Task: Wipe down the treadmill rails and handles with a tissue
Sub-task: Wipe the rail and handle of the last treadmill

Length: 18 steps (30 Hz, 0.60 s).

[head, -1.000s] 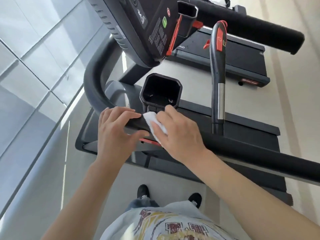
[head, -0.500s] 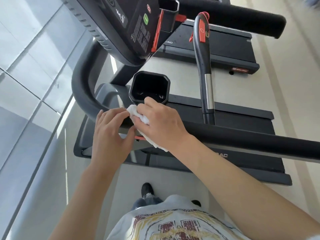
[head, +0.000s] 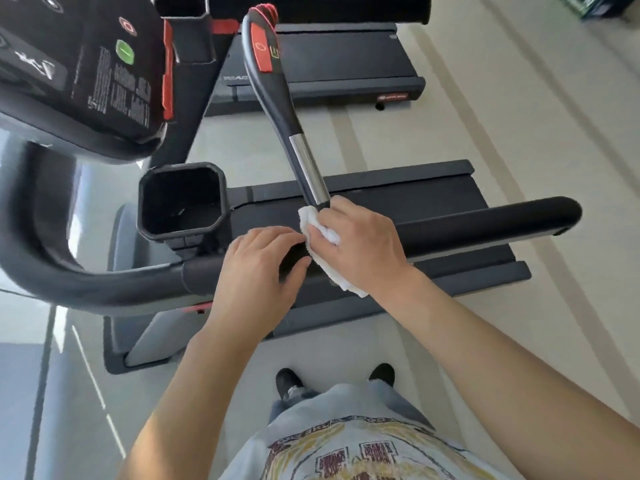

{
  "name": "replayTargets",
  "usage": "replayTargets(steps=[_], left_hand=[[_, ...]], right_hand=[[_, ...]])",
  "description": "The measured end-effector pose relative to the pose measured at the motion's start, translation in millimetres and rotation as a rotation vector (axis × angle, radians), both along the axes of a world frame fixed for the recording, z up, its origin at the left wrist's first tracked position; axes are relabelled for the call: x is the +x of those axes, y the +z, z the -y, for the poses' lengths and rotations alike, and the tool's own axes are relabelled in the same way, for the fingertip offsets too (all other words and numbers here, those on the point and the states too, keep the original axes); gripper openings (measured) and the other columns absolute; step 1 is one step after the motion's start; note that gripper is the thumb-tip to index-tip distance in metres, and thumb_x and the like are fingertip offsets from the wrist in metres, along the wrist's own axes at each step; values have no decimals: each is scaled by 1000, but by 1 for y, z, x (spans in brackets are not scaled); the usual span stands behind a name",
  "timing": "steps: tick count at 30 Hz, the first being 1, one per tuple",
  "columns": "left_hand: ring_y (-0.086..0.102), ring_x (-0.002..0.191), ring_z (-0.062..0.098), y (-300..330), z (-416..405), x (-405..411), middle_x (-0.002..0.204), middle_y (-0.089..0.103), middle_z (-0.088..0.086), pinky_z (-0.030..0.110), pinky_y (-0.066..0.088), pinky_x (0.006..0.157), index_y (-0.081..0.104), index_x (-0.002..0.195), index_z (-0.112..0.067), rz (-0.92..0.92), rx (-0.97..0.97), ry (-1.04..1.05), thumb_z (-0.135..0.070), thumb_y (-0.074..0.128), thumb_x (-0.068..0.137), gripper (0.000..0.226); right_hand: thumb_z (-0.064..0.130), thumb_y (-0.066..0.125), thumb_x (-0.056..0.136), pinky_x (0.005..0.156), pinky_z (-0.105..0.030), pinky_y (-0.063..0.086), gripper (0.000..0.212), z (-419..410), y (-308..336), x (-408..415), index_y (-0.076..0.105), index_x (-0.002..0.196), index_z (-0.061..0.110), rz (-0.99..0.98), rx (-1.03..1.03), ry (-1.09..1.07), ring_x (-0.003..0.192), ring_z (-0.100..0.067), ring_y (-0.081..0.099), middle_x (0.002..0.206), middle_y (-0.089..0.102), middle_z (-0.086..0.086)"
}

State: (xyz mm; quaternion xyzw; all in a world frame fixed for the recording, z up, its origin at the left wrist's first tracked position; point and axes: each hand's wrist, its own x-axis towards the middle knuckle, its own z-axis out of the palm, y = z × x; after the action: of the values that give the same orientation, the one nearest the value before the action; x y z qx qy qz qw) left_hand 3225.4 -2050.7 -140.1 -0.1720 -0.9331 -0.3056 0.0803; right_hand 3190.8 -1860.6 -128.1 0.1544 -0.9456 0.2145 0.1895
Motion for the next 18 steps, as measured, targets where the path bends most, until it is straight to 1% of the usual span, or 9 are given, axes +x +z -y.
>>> replayTargets(steps=[2, 4, 8, 10, 12, 16, 18], left_hand=[[66, 113, 24, 2, -18, -6, 124, 72, -5, 52, 53, 96, 72, 124, -19, 26, -7, -48, -34, 66, 96, 31], [64, 113, 23, 4, -35, -13, 125, 71, -6, 51, 55, 95, 72, 125, -21, 43, -19, -80, -34, 67, 99, 29], [62, 113, 20, 9, -74, -24, 125, 70, -8, 43, 57, 90, 72, 126, -20, 67, -31, -144, -33, 70, 98, 30], [61, 114, 18, 10, -96, -31, 126, 69, -11, 36, 55, 87, 71, 127, -22, 82, -35, -186, -34, 70, 99, 31], [59, 116, 16, 9, -118, -38, 127, 68, -12, 29, 48, 85, 70, 129, -23, 94, -44, -217, -34, 71, 99, 32], [56, 117, 14, 8, -161, -48, 129, 66, -14, 24, 42, 88, 69, 131, -24, 120, -49, -264, -35, 69, 100, 33], [56, 117, 13, 9, -181, -52, 129, 65, -14, 23, 41, 89, 68, 132, -24, 132, -58, -278, -35, 68, 100, 33]], right_hand=[[35, 62, 98, 46, -26, 32, 32, -19, -2, -2, 60, 71, 16, -28, 8, -47, 53, -18, 37, 71, 38, 6], [30, 66, 97, 45, -26, 30, 34, -41, -4, -3, 57, 67, 17, -71, 12, -110, 53, -17, 36, 69, 36, 6], [25, 69, 95, 50, -24, 22, 40, -93, -9, -6, 47, 62, 20, -164, 27, -236, 55, -16, 31, 70, 30, 8], [23, 70, 93, 51, -24, 20, 40, -119, -11, -7, 47, 61, 19, -186, 39, -269, 56, -16, 30, 70, 30, 8], [22, 72, 91, 52, -24, 19, 40, -144, -12, -9, 47, 60, 19, -201, 39, -306, 57, -15, 29, 70, 30, 9], [22, 71, 92, 51, -24, 21, 40, -189, -13, -12, 46, 60, 19, -226, 45, -344, 56, -15, 30, 69, 31, 8], [23, 69, 93, 50, -24, 22, 40, -214, -14, -14, 47, 60, 18, -227, 38, -363, 56, -15, 31, 67, 33, 7]])
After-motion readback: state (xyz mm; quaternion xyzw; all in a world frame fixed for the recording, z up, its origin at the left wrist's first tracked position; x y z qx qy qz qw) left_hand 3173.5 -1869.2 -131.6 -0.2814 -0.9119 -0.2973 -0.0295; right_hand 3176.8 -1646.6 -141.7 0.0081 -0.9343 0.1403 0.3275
